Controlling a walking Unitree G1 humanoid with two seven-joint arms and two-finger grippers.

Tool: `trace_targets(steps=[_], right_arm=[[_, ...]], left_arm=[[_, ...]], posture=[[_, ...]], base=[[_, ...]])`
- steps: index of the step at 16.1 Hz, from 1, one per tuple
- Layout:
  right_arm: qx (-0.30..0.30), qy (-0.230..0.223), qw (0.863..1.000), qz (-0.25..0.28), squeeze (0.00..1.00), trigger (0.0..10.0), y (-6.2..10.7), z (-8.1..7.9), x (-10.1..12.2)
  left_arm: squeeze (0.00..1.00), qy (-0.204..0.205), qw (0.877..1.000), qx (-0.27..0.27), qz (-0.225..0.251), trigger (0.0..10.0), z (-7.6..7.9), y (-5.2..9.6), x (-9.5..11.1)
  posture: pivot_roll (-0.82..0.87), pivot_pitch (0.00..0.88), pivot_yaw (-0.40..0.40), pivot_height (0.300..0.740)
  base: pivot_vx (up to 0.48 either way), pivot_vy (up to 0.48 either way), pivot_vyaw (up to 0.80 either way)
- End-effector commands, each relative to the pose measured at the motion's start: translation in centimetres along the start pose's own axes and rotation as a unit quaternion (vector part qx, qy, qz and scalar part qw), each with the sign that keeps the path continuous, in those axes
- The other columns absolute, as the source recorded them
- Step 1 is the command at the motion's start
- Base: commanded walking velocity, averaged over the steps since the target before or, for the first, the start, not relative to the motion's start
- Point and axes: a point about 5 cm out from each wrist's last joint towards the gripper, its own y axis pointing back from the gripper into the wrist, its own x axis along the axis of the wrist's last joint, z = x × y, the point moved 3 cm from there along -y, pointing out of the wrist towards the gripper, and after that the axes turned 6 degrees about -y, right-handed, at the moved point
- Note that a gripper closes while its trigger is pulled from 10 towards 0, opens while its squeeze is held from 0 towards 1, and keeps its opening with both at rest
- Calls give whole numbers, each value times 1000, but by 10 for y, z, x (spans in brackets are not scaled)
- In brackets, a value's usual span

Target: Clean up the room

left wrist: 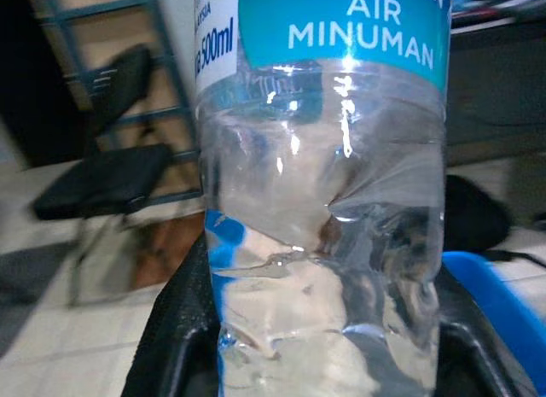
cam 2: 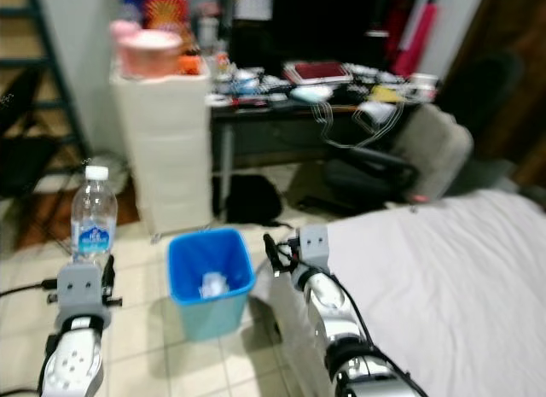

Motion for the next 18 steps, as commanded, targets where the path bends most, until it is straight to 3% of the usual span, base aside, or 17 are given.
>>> trace_targets(steps=[1, 14, 15, 16, 18], right_arm=[[-4, 14, 1000, 0, 0, 10000, 0, 4, 2], [47, 16, 998, -35, 0, 10000, 2, -8, -11], [96, 38, 993, -60, 0, 10000, 6, -18, -21], [160, 88, 978, -99, 0, 10000, 12, -33, -36], [212, 130, 960, -129, 0, 10000, 19, -46, -50]], left_arm=[[0, 0, 1000, -14, 8, 10000, 5, -5, 3], [0, 27, 999, -23, -31, 10000, 11, -5, -16], [0, 38, 998, -15, -54, 10000, 12, -2, -27], [0, 48, 993, 5, -105, 10000, 7, -1, -47], [0, 42, 983, 1, -178, 10000, 3, -7, -83]], posture=[[285, 0, -107, 740], [268, 0, -108, 740], [267, 0, -109, 740], [262, 0, -111, 740], [265, 0, -121, 740]], base=[[472, 0, 0], [474, 0, 0], [472, 0, 0], [480, 0, 0], [0, 0, 0]])
